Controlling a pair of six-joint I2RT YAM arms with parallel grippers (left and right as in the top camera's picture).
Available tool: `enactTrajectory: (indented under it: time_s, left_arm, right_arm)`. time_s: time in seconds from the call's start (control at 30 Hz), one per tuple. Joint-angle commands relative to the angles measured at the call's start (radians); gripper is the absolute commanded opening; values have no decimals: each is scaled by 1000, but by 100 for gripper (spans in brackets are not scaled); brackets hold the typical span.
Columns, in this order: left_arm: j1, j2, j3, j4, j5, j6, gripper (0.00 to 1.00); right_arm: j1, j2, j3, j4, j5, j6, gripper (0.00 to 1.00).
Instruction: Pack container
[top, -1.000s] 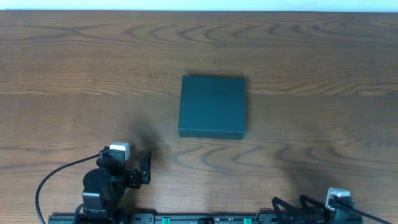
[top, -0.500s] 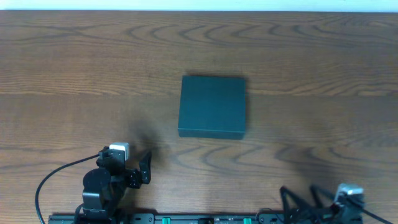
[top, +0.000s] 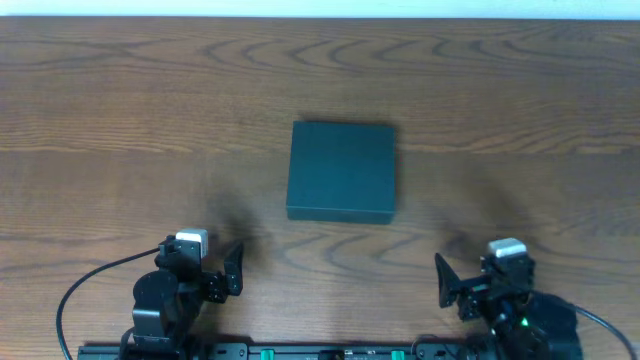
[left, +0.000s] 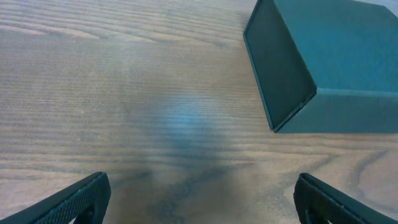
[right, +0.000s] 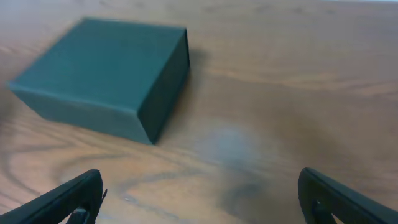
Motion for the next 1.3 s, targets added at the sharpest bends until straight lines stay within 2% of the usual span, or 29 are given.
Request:
enactTrajectory:
  time_s: [0.0,0.3,1.27]
  left_arm:
    - [6,-8,-8,0,11,-10,95]
    - [6,-8,-8,0,11,-10,95]
    - [6,-8,-8,0,11,-10,96]
  right_arm:
    - [-5,-11,-60,-18,14,-29,99]
    - [-5,-11,-212,18,14,-29,99]
    - [-5,-11,-214,18,14,-29,99]
